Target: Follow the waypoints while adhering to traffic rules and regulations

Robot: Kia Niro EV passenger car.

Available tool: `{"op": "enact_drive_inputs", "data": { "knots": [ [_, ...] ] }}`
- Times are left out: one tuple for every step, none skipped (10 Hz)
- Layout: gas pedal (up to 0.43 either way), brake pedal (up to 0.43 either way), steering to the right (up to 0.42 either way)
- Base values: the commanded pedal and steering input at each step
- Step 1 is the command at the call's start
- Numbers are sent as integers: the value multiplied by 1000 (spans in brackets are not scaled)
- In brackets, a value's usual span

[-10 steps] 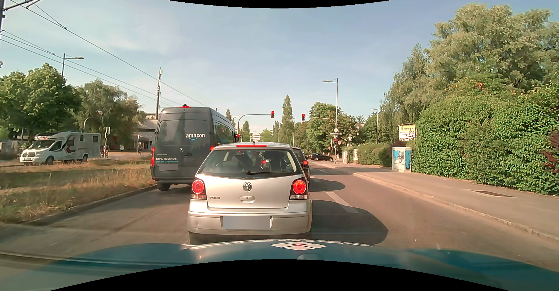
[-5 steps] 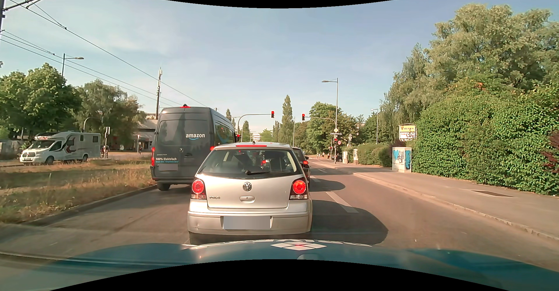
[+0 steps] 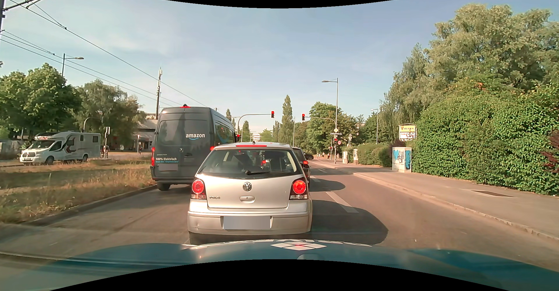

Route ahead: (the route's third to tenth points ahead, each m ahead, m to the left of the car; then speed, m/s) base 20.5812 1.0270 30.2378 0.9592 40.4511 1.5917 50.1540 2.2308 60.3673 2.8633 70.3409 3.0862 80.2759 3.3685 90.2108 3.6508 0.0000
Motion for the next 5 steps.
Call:
{"op": "enact_drive_inputs", "data": {
  "knots": [
    [0,250,2],
    [0,250,2],
    [0,250,2],
    [0,250,2],
    [0,256,2]
  ]
}}
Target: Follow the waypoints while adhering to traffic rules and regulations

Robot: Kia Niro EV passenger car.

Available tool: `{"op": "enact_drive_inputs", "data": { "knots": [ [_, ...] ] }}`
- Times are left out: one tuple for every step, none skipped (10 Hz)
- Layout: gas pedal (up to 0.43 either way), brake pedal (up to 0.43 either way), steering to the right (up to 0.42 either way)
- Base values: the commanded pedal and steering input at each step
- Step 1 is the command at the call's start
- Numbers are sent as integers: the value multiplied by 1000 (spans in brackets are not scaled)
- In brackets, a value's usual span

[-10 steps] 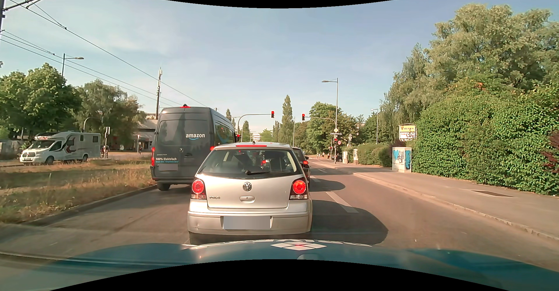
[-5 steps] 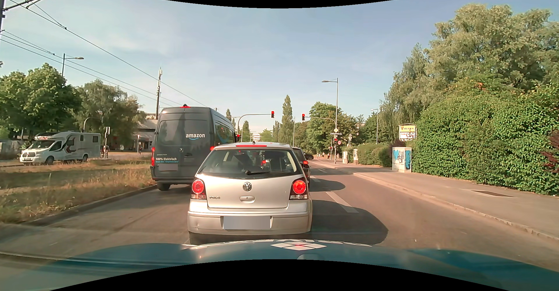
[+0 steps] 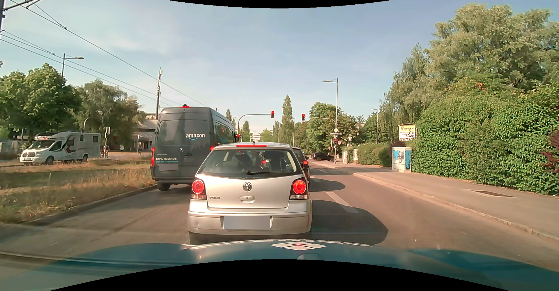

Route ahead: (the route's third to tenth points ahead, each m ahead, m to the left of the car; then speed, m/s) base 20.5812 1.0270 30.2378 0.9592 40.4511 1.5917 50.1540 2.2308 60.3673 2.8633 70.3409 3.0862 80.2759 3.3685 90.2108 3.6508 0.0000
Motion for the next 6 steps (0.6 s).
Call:
{"op": "enact_drive_inputs", "data": {
  "knots": [
    [0,250,2],
    [0,250,2],
    [0,250,2],
    [0,250,2],
    [0,250,2],
    [0,250,2]
  ]
}}
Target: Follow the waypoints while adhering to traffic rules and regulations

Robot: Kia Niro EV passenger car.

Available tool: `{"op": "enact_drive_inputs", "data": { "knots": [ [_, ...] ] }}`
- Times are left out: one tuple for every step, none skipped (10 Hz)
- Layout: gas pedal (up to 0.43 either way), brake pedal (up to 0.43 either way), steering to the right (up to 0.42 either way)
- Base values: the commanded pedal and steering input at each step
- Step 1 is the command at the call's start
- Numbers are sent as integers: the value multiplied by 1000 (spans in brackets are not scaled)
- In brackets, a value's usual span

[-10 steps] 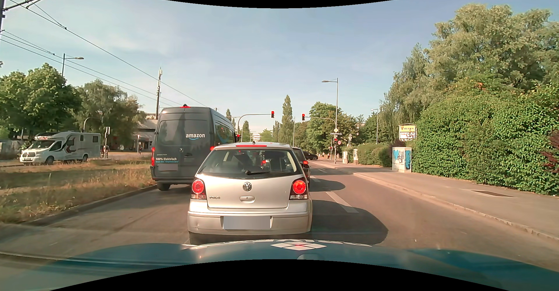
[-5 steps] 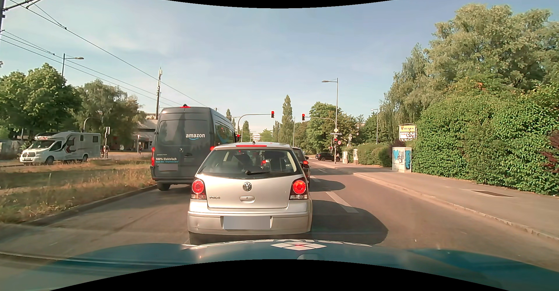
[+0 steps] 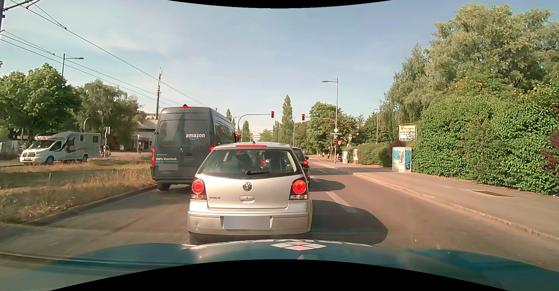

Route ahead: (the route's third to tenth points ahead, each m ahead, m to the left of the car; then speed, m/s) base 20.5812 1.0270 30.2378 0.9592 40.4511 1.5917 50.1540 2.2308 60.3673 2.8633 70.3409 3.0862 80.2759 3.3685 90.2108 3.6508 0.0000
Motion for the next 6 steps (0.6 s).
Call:
{"op": "enact_drive_inputs", "data": {
  "knots": [
    [0,250,2],
    [0,250,2],
    [0,250,2],
    [0,250,2],
    [0,250,2],
    [0,250,2]
  ]
}}
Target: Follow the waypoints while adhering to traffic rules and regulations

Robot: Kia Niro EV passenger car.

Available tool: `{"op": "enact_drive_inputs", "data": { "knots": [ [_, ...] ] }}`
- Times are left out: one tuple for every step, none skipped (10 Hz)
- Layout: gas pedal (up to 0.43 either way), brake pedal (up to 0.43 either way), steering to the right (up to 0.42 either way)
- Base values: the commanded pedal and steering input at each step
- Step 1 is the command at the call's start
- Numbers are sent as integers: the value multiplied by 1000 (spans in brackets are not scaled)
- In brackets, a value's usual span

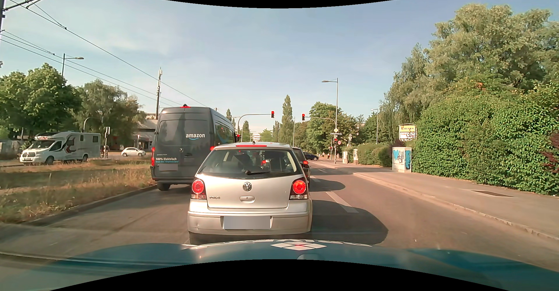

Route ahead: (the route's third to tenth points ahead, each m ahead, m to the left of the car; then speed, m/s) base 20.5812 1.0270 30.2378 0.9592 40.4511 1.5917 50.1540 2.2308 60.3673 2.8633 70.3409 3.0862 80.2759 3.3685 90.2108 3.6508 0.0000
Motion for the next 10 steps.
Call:
{"op": "enact_drive_inputs", "data": {
  "knots": [
    [0,250,2],
    [0,250,2],
    [0,250,2],
    [0,250,2],
    [0,256,2],
    [0,250,2],
    [0,250,2],
    [0,256,2],
    [0,250,2],
    [0,250,2]
  ]
}}
